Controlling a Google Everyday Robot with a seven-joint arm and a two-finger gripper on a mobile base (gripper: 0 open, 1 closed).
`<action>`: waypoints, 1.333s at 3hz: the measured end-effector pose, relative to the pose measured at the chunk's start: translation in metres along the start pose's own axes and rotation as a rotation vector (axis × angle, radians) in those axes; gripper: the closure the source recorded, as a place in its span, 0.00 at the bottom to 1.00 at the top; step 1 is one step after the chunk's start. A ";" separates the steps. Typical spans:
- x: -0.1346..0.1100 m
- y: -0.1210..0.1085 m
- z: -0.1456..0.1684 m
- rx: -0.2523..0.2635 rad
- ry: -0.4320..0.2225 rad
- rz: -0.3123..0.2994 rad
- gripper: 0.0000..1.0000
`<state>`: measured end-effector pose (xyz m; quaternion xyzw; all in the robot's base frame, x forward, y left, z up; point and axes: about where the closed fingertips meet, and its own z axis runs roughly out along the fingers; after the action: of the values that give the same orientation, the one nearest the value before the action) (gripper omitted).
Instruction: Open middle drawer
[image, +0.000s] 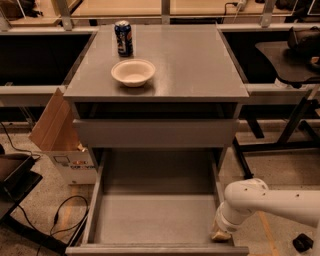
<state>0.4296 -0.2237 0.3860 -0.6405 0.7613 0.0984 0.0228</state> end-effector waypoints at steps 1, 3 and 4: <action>0.000 0.001 0.001 -0.003 0.000 0.000 0.36; -0.001 0.002 0.003 -0.006 0.000 0.000 0.00; -0.004 0.003 0.003 -0.006 0.000 0.000 0.02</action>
Offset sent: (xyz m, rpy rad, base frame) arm -0.0012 0.0003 -0.0012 0.0006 0.0030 0.0007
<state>0.4271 -0.2189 0.3837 -0.6407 0.7609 0.1006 0.0209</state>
